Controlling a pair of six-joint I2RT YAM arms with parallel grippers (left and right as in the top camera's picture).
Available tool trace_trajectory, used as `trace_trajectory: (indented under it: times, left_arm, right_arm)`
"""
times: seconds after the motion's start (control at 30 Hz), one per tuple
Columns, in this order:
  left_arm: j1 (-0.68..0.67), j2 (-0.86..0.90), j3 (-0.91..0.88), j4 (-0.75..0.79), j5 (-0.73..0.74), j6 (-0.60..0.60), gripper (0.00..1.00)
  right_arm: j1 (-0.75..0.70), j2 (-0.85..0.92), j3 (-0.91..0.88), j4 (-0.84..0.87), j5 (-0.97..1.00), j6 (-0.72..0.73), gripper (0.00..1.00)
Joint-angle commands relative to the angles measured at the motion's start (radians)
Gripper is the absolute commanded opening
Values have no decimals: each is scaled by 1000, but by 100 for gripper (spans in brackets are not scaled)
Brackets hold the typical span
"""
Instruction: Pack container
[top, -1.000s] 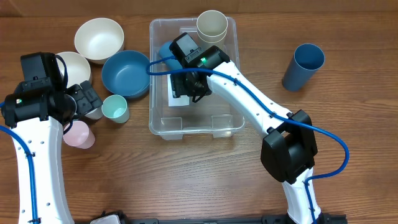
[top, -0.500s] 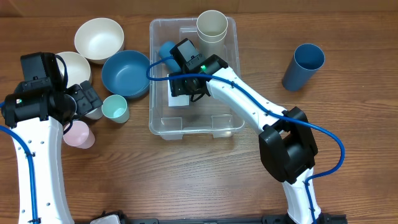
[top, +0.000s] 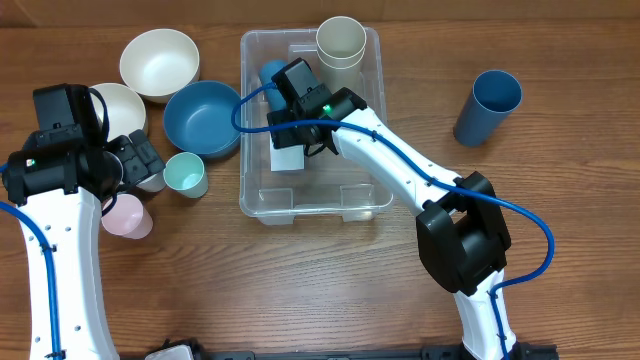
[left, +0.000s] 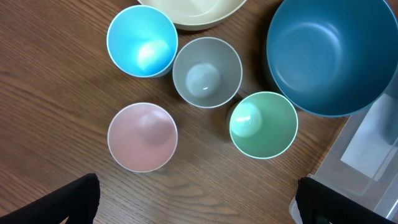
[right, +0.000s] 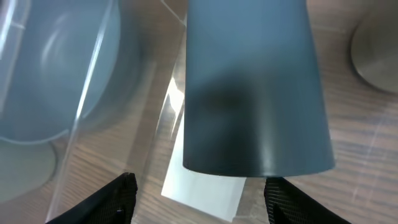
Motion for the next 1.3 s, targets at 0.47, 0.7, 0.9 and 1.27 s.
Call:
trace_trajectory:
  times: [0.47, 0.7, 0.9, 1.27]
  left_arm:
    - [4, 2, 22, 1, 9, -14, 100]
    - [4, 2, 22, 1, 9, -14, 100]
    - [4, 2, 22, 1, 9, -14, 100]
    - [4, 2, 22, 1, 9, -14, 100]
  right_arm:
    - [-3, -43, 2, 11, 21, -11, 68]
    - [-3, -43, 1, 32, -13, 21, 69]
    - [-3, -43, 1, 14, -12, 100, 69]
    - [-3, -31, 0, -8, -13, 149, 70]
